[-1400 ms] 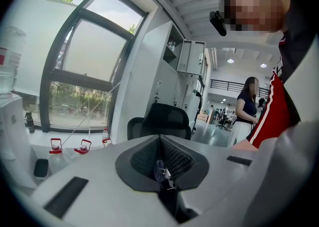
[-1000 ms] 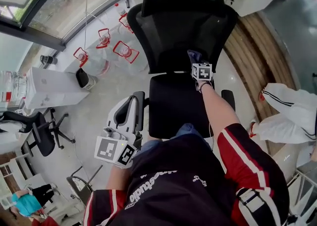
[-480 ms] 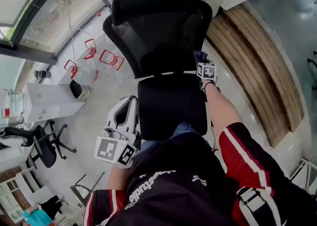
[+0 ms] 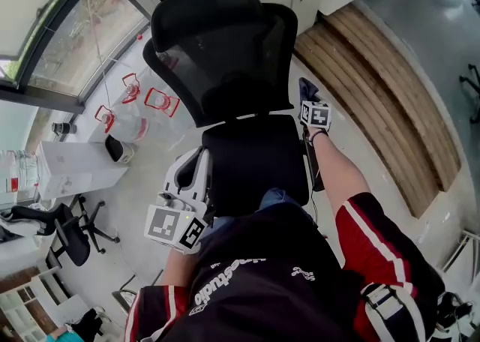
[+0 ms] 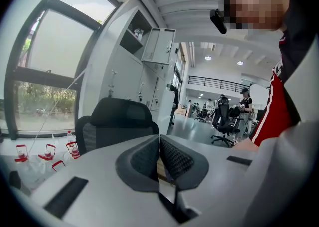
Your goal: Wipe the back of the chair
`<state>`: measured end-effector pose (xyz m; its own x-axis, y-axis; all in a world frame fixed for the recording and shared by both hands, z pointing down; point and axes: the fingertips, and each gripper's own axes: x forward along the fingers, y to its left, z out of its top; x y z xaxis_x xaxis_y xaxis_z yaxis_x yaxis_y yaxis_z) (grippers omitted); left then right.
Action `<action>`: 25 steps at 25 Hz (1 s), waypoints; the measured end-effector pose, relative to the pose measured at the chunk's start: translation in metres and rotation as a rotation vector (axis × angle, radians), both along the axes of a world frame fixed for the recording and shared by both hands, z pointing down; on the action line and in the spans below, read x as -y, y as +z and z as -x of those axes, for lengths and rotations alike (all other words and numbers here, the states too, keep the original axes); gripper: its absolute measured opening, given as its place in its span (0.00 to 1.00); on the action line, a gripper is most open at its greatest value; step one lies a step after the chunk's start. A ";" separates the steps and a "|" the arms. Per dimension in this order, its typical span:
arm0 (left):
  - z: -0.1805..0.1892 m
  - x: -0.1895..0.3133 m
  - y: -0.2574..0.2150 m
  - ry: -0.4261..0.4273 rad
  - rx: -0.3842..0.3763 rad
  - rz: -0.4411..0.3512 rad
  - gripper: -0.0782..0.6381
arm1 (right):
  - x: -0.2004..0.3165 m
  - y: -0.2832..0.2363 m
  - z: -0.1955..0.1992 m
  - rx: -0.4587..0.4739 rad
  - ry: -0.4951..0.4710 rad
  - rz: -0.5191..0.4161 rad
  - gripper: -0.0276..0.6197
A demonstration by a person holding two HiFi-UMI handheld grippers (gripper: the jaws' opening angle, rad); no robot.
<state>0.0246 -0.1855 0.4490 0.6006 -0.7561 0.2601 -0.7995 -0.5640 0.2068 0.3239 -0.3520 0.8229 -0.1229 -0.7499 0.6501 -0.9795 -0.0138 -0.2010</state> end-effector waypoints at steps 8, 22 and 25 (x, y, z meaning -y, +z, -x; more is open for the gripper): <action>-0.003 -0.004 -0.004 -0.015 0.020 -0.021 0.15 | -0.041 -0.129 0.073 0.008 -0.262 -0.256 0.13; 0.034 0.005 -0.041 -0.135 0.011 -0.112 0.14 | -0.141 -0.393 0.193 0.132 -0.577 -0.525 0.13; 0.042 -0.004 -0.049 -0.135 0.011 -0.111 0.14 | -0.156 -0.417 0.213 0.163 -0.627 -0.546 0.13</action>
